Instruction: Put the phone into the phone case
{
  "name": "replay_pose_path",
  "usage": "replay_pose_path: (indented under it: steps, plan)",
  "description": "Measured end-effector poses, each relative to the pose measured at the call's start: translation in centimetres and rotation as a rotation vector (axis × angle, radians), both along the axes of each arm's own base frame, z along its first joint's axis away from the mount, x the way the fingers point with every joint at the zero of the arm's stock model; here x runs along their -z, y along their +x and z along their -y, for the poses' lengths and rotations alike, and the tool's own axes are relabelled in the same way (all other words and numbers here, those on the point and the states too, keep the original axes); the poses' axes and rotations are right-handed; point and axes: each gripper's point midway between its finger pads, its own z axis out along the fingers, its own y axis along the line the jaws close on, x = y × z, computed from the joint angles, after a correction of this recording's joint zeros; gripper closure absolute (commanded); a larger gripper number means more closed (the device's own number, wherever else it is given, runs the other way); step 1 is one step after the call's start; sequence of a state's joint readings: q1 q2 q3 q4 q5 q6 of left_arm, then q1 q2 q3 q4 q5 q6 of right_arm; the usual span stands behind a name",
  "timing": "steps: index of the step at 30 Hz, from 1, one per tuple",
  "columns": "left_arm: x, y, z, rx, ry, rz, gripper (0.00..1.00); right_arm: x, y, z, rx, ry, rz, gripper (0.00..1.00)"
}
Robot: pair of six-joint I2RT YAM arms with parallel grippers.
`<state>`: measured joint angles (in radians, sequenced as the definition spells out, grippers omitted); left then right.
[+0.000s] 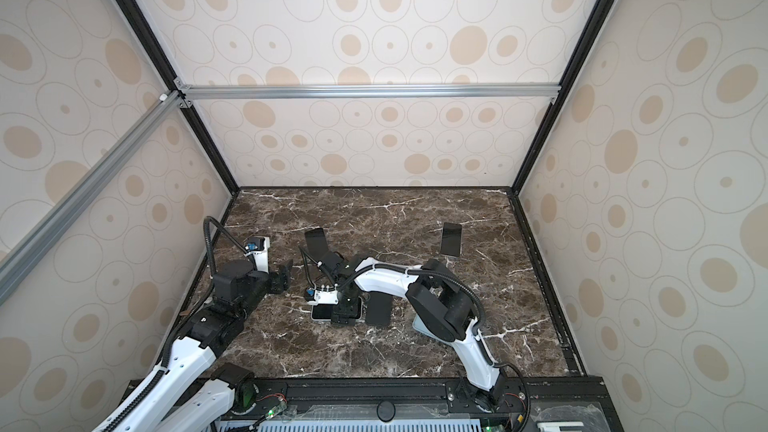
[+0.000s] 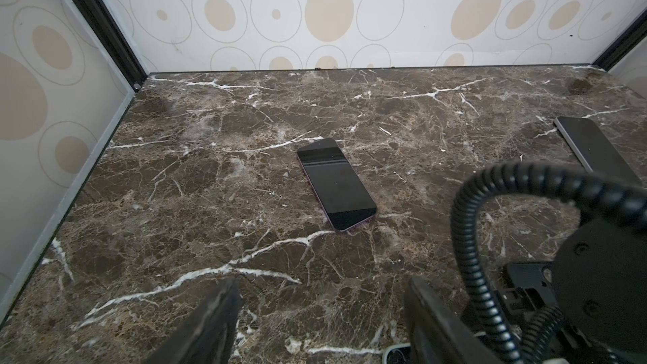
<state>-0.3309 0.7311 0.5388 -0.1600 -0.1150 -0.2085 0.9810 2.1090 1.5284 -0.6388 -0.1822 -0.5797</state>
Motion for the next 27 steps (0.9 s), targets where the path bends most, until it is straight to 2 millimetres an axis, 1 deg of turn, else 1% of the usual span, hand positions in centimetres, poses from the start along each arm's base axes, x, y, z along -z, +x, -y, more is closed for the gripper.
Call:
replay_pose_path:
  steps: [4,7,11,16,20,27]
  plan:
    - [0.0,0.0,0.0,0.0,0.0,0.0,0.26,0.1,0.3,0.0,0.016,-0.021,0.028,0.08]
    - [0.0,0.0,0.0,0.0,0.0,0.001,0.26,0.1,0.6,0.1,0.046,-0.031,0.039,0.14]
    - [-0.1,0.0,0.0,0.0,-0.001,0.005,0.26,0.0,1.3,0.2,0.098,-0.043,0.067,0.26]
    - [-0.1,0.0,0.0,0.0,-0.001,0.004,0.26,-0.2,2.5,0.2,0.188,-0.036,0.097,0.33]
    - [-0.1,0.0,0.0,-0.001,-0.001,0.004,0.26,-0.3,4.1,0.7,0.303,-0.023,0.095,0.35]
    - [-0.2,-0.1,-0.1,-0.003,-0.001,0.007,0.26,-0.3,8.1,2.7,0.541,-0.014,0.072,0.35]
